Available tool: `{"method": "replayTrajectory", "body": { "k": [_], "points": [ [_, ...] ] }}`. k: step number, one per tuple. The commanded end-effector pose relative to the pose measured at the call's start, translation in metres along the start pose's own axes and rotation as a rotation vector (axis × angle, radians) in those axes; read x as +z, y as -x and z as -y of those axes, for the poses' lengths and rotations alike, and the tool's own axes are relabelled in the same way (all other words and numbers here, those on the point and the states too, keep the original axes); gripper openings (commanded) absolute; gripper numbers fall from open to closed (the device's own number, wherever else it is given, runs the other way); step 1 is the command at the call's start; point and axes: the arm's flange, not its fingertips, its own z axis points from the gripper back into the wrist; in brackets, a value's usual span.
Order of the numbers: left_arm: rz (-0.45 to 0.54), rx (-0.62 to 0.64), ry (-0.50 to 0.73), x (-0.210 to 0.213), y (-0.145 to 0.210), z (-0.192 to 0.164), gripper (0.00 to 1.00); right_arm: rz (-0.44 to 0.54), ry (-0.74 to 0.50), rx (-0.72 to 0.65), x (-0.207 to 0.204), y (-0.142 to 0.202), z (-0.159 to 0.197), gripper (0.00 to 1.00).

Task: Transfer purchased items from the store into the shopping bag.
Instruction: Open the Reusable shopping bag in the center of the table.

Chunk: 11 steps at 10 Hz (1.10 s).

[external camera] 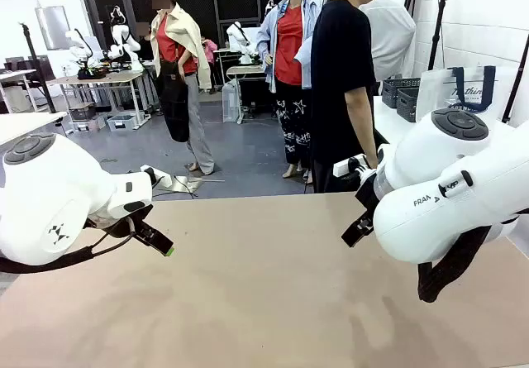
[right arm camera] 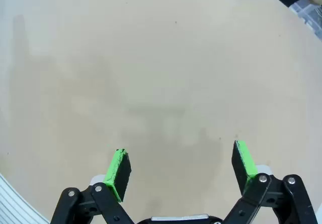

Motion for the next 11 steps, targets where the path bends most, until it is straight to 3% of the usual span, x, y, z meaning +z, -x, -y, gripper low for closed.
{"method": "replayTrajectory", "body": {
  "k": [1, 11],
  "points": [
    [0.001, 0.000, 0.000, 0.0001, 0.0000, 0.0001, 1.00, 0.000, 0.000, 0.000, 0.0000, 0.0000, -0.0001, 1.00],
    [0.001, 0.000, 0.000, 0.0001, 0.0000, 0.0001, 1.00, 0.000, 0.000, 0.000, 0.0000, 0.0000, -0.0001, 1.00]
  ]
}}
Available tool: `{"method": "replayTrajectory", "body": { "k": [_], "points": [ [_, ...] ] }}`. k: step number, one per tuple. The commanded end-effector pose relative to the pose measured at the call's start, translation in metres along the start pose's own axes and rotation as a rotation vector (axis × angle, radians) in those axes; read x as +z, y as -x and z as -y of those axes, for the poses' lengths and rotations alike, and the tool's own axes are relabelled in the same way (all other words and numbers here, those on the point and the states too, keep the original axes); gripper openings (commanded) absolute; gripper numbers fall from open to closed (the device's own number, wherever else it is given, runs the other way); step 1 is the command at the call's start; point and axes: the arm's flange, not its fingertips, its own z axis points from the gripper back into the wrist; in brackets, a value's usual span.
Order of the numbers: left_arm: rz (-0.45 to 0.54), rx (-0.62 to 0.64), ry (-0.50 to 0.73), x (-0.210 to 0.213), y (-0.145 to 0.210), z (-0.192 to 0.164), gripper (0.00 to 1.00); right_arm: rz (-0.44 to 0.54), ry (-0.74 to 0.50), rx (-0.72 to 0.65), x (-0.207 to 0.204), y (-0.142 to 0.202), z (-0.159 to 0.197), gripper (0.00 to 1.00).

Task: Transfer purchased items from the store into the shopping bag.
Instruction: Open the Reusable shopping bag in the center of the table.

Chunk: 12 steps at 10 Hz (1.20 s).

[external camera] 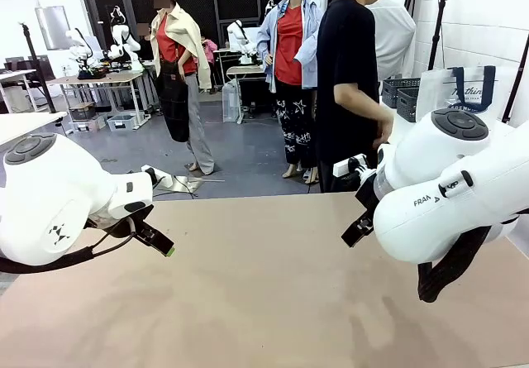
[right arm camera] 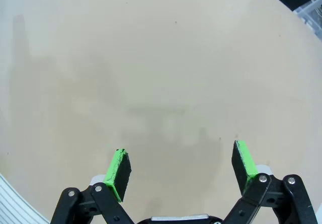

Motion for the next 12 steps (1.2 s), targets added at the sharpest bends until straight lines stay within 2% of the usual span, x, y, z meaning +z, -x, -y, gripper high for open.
{"method": "replayTrajectory", "body": {
  "k": [1, 12],
  "points": [
    [0.001, 0.003, 0.000, 0.0001, 0.0004, -0.0014, 1.00, 0.000, 0.000, 0.000, 0.0000, 0.0000, 0.0000, 1.00],
    [0.001, 0.003, 0.000, 0.0001, 0.0004, -0.0014, 1.00, 0.000, 0.000, 0.000, 0.0000, 0.0000, 0.0000, 1.00]
  ]
}}
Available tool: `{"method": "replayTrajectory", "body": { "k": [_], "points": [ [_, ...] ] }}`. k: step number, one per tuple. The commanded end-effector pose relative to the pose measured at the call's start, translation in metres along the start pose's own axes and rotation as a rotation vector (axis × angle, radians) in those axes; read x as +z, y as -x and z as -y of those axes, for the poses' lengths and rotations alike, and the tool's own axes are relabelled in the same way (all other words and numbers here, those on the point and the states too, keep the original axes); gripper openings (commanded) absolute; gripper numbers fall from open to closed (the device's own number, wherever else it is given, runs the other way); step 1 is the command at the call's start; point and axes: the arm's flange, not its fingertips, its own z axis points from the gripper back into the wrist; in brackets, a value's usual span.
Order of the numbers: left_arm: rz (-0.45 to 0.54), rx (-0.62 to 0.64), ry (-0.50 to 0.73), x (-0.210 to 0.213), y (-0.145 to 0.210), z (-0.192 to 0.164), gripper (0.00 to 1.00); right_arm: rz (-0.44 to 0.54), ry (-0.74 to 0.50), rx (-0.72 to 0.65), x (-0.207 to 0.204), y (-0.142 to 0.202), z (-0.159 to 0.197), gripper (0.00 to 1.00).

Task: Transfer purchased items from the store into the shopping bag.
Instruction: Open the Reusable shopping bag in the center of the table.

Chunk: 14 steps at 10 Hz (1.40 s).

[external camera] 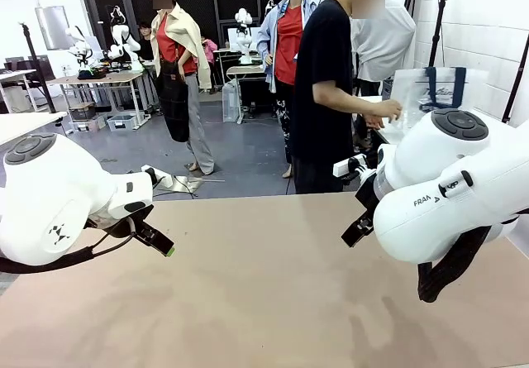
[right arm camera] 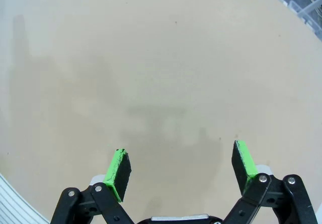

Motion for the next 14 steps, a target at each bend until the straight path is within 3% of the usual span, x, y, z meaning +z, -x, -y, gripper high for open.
{"method": "replayTrajectory", "body": {
  "k": [1, 14],
  "points": [
    [0.001, 0.004, 0.000, 0.0001, 0.0004, -0.0014, 1.00, 0.000, 0.000, 0.000, 0.0000, 0.0000, 0.0000, 1.00],
    [0.001, 0.004, 0.000, 0.0001, 0.0004, -0.0014, 1.00, 0.000, 0.000, 0.000, 0.0000, 0.0000, 0.0000, 1.00]
  ]
}}
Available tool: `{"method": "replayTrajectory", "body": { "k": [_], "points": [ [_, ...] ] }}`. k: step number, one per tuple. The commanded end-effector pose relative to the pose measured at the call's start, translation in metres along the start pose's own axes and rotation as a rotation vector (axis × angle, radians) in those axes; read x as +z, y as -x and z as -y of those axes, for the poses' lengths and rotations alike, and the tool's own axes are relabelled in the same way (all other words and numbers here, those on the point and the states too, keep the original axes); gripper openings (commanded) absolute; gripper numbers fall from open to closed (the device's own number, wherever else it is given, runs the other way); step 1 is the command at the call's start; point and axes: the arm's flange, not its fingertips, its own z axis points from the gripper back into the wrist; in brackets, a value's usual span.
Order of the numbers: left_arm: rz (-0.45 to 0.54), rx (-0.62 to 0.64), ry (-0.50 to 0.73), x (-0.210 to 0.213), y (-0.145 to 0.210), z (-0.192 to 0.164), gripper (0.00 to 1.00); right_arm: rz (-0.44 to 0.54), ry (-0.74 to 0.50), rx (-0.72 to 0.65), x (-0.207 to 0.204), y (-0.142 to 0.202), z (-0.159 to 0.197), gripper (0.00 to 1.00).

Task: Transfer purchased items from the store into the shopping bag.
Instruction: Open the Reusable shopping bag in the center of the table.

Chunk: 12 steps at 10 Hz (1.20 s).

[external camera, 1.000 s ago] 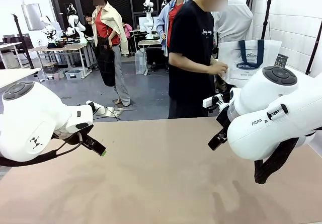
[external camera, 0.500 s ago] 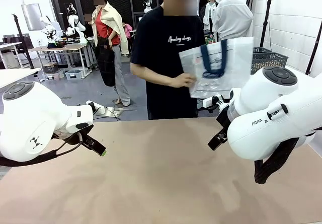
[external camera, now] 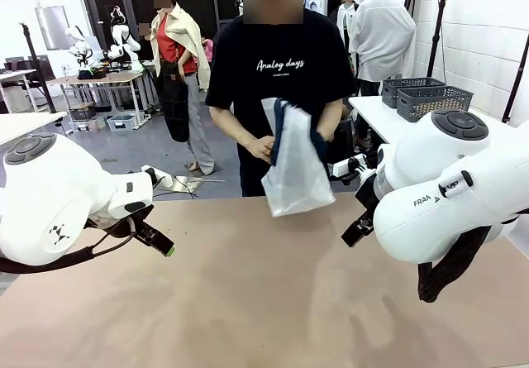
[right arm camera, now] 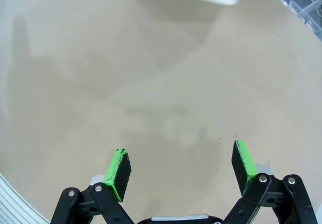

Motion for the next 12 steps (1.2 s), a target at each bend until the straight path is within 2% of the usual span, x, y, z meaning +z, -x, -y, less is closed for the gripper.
{"method": "replayTrajectory", "body": {
  "k": [1, 12],
  "points": [
    [0.001, 0.004, 0.000, 0.0001, 0.0004, -0.0015, 1.00, 0.000, 0.000, 0.000, 0.0000, 0.0000, 0.0000, 1.00],
    [0.001, 0.004, 0.000, 0.0001, 0.0004, -0.0015, 1.00, 0.000, 0.000, 0.000, 0.0000, 0.0000, 0.0000, 1.00]
  ]
}}
